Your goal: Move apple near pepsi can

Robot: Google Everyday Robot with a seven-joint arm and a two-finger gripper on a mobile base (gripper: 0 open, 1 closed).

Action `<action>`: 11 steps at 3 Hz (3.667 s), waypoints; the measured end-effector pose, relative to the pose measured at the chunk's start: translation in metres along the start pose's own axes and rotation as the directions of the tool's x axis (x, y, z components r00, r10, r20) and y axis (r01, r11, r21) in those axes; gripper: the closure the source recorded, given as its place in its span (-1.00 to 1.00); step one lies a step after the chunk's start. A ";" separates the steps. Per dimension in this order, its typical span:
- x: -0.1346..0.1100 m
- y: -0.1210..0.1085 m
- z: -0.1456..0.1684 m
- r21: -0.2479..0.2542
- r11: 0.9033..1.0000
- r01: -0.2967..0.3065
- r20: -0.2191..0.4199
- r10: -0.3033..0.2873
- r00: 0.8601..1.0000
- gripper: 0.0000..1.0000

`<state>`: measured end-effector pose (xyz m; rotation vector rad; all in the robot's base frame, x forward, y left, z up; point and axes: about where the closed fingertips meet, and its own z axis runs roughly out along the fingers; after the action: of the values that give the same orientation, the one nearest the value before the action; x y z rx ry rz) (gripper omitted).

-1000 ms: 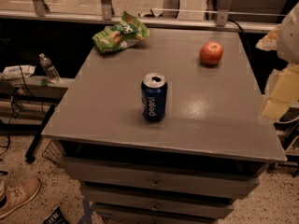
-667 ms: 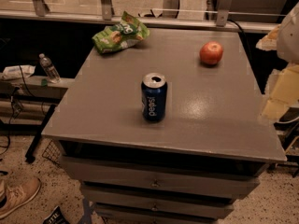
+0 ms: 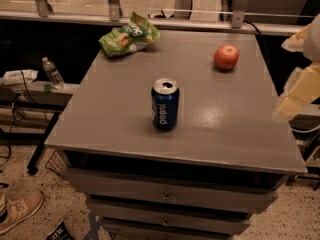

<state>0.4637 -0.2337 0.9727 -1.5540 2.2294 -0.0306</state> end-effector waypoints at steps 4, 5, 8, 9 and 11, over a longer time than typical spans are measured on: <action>-0.017 -0.103 0.073 -0.027 0.987 -0.159 0.214 0.161 0.963 -1.00; -0.035 -0.147 0.096 -0.003 0.975 -0.221 0.273 0.213 0.938 -1.00; -0.066 -0.215 0.163 0.107 0.896 -0.431 0.332 0.377 0.865 -1.00; -0.072 -0.220 0.183 0.105 0.883 -0.457 0.323 0.404 0.856 -1.00; -0.074 -0.221 0.209 0.091 0.873 -0.479 0.295 0.436 0.850 -0.53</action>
Offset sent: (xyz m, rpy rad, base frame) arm 0.0396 -0.0129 -0.0162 0.1075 -0.0215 -0.0620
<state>0.7549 -0.2045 0.8624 -0.8485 2.2540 0.1288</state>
